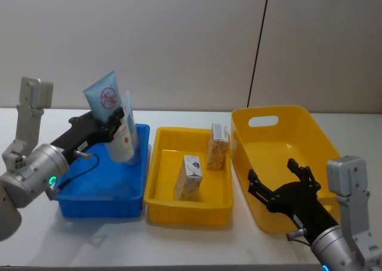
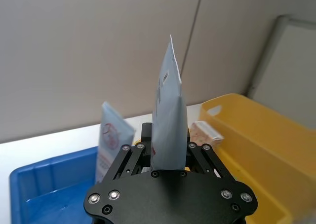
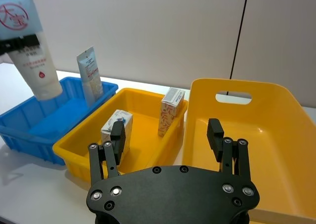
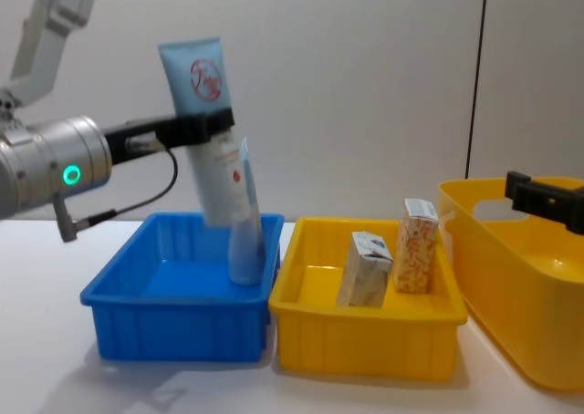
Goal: Bimanual collaborative sorting of washing and personal care products
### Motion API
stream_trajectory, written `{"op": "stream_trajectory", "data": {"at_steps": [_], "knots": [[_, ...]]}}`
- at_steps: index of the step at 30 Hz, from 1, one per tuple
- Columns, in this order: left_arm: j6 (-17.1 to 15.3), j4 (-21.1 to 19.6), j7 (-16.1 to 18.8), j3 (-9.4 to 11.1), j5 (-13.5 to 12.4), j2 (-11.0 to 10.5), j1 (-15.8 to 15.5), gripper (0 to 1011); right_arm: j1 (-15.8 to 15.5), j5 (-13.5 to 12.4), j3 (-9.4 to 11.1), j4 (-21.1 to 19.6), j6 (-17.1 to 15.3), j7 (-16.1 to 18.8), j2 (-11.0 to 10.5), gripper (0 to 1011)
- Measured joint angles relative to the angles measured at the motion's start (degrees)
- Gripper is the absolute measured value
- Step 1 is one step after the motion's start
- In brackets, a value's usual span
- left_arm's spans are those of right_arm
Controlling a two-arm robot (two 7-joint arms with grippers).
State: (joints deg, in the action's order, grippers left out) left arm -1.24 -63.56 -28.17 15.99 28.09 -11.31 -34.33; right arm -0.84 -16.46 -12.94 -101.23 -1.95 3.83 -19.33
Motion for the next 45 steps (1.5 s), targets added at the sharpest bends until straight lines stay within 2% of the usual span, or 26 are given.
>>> {"op": "stream_trajectory", "data": {"at_steps": [6,13,19,29,45], "knots": [[-2.16,-5.11,-2.74,-0.06,2.58,-0.76,1.49,276,0.0,0.0,0.0,0.0,0.0,0.0,0.0,1003],[-3.94,-7.69,-5.23,1.14,4.65,-0.36,2.26,276,0.0,0.0,0.0,0.0,0.0,0.0,0.0,1003],[-4.55,-7.28,-7.26,2.91,5.74,0.93,2.17,276,0.0,0.0,0.0,0.0,0.0,0.0,0.0,1003],[-4.64,-5.0,-9.58,5.58,6.15,2.38,1.0,276,0.0,0.0,0.0,0.0,0.0,0.0,0.0,1003],[-4.73,-3.84,-10.94,7.5,6.3,3.09,0.22,276,0.23,-0.4,-0.12,-0.21,-0.44,1.04,-0.06,1003]]}}
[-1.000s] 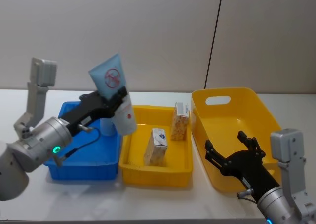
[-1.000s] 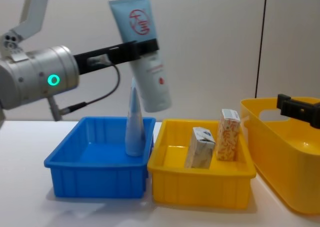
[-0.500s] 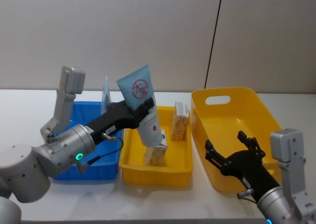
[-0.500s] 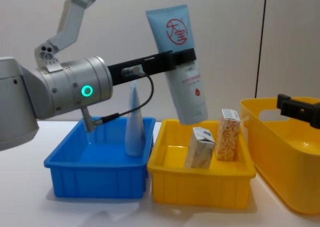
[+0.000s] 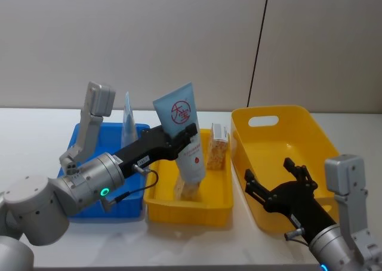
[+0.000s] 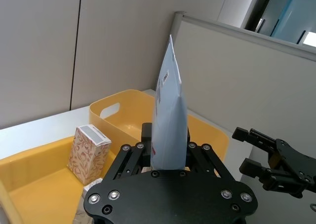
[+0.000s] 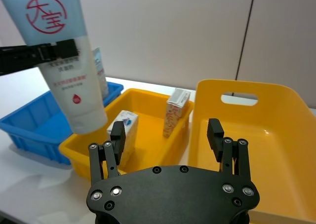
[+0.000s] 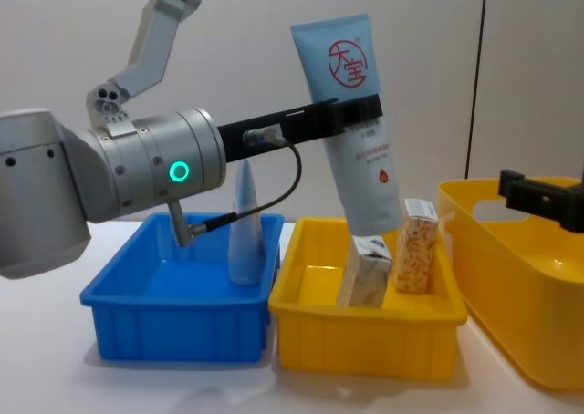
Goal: Bimanual collaborative sorting of washing and personal care products
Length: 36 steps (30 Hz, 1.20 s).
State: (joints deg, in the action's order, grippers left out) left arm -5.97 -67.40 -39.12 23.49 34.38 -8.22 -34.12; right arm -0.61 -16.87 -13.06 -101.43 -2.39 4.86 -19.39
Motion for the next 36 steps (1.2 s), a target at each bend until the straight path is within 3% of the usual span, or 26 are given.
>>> {"op": "stream_trajectory", "data": {"at_steps": [10,19,36], "knots": [[0.0,0.26,-0.28,0.39,0.04,0.15,-0.17,276,1.32,-1.71,-0.76,-0.81,-2.14,3.77,-0.57,1003],[0.0,0.36,-0.4,0.56,0.04,0.21,-0.23,276,4.08,-2.3,-2.76,-0.72,-4.92,7.44,-0.99,1003],[0.0,0.45,-0.51,0.68,0.03,0.27,-0.29,276,10.79,2.85,-7.48,3.88,-7.63,9.38,-0.27,1003]]}}
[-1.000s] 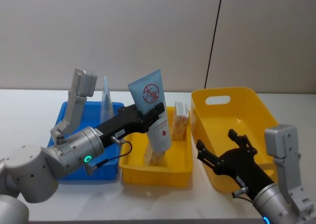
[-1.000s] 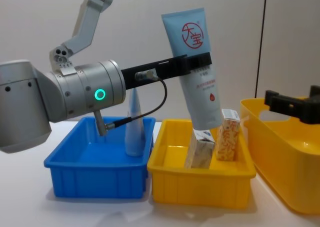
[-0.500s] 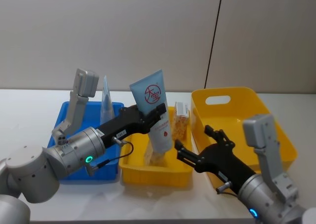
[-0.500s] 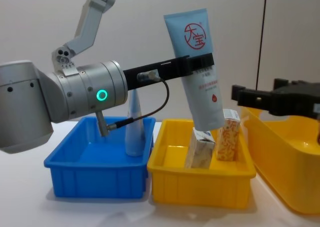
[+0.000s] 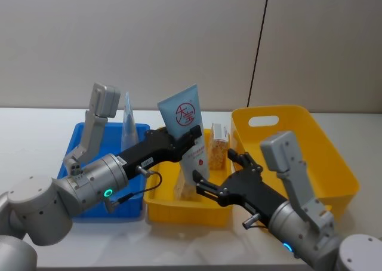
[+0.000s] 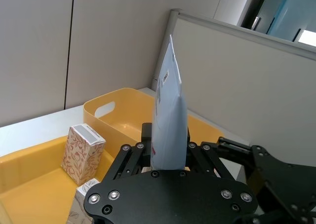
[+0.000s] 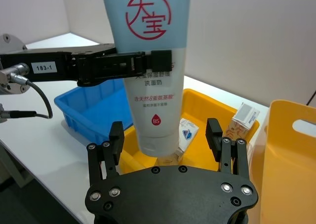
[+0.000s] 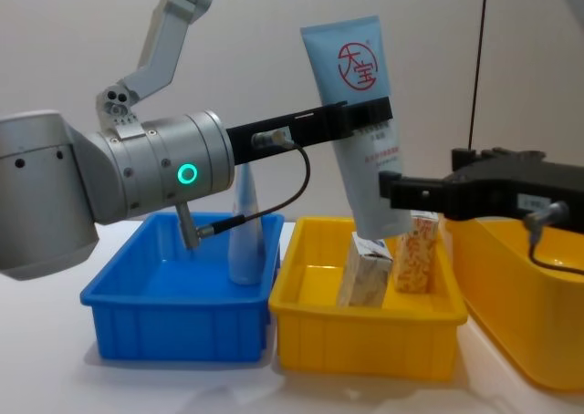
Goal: Bimanual collaborative sorting of washing and personal care products
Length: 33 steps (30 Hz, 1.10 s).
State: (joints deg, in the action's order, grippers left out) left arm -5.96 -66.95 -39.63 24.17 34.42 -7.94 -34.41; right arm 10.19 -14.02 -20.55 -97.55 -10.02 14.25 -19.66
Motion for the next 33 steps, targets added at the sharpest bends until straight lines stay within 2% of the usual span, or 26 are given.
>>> {"op": "stream_trajectory", "data": {"at_steps": [12,30,33], "knots": [[0.0,0.0,0.0,0.02,0.0,0.0,0.0,276,4.58,4.33,-3.21,5.11,0.8,0.05,2.39,1003],[0.0,-0.01,0.01,0.01,0.0,0.0,0.0,276,8.64,9.37,-5.3,12.52,2.79,-4.56,7.61,1003],[0.0,-0.01,0.01,0.02,0.0,0.0,0.0,276,8.99,9.89,-5.45,13.34,3.05,-5.16,8.23,955]]}}
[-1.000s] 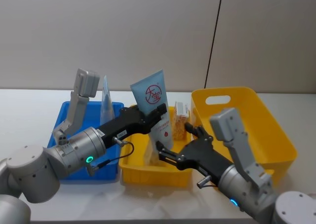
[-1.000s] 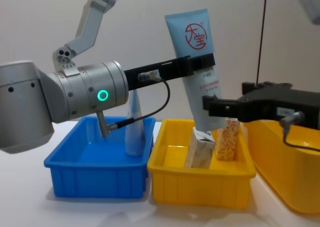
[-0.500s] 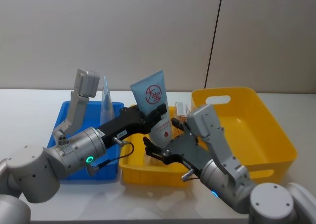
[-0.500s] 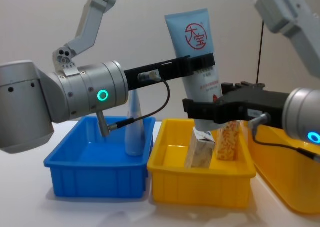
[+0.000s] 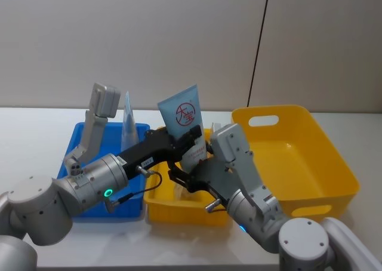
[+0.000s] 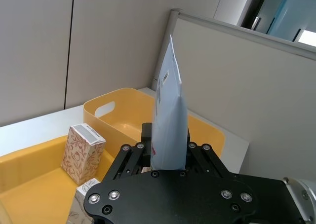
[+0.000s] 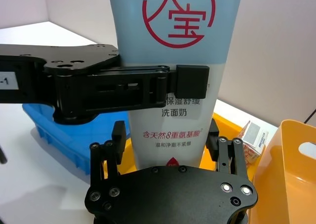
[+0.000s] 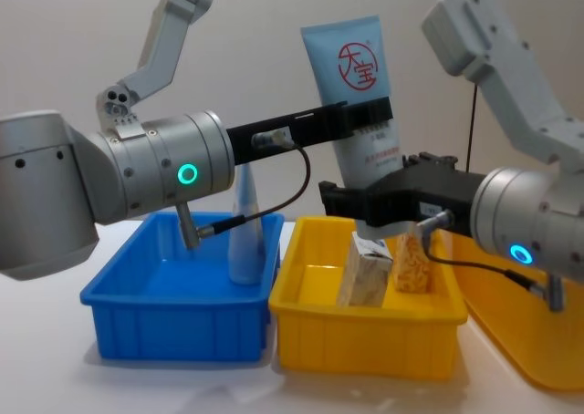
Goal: Bimanual collaborative sorting of washing and personal care products
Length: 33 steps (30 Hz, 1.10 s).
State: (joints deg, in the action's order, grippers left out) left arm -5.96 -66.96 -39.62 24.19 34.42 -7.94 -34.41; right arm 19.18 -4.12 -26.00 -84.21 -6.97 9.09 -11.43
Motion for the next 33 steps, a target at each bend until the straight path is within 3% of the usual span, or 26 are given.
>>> {"op": "stream_trajectory", "data": {"at_steps": [6,9,18,33], "knots": [[0.0,0.0,0.01,-0.01,0.0,0.0,0.0,276,0.52,0.71,-0.23,1.17,0.33,-0.82,0.85,832],[0.0,0.0,0.02,-0.01,0.0,-0.01,0.0,276,0.71,0.94,-0.31,1.55,0.46,-1.11,1.14,706],[0.0,0.0,0.03,0.0,-0.01,0.0,0.0,287,1.07,1.42,-0.44,2.31,0.67,-1.64,1.69,526],[0.0,0.0,-0.02,0.0,0.01,0.0,0.0,744,1.25,1.72,-0.54,2.8,0.77,-1.92,2.04,363]]}}
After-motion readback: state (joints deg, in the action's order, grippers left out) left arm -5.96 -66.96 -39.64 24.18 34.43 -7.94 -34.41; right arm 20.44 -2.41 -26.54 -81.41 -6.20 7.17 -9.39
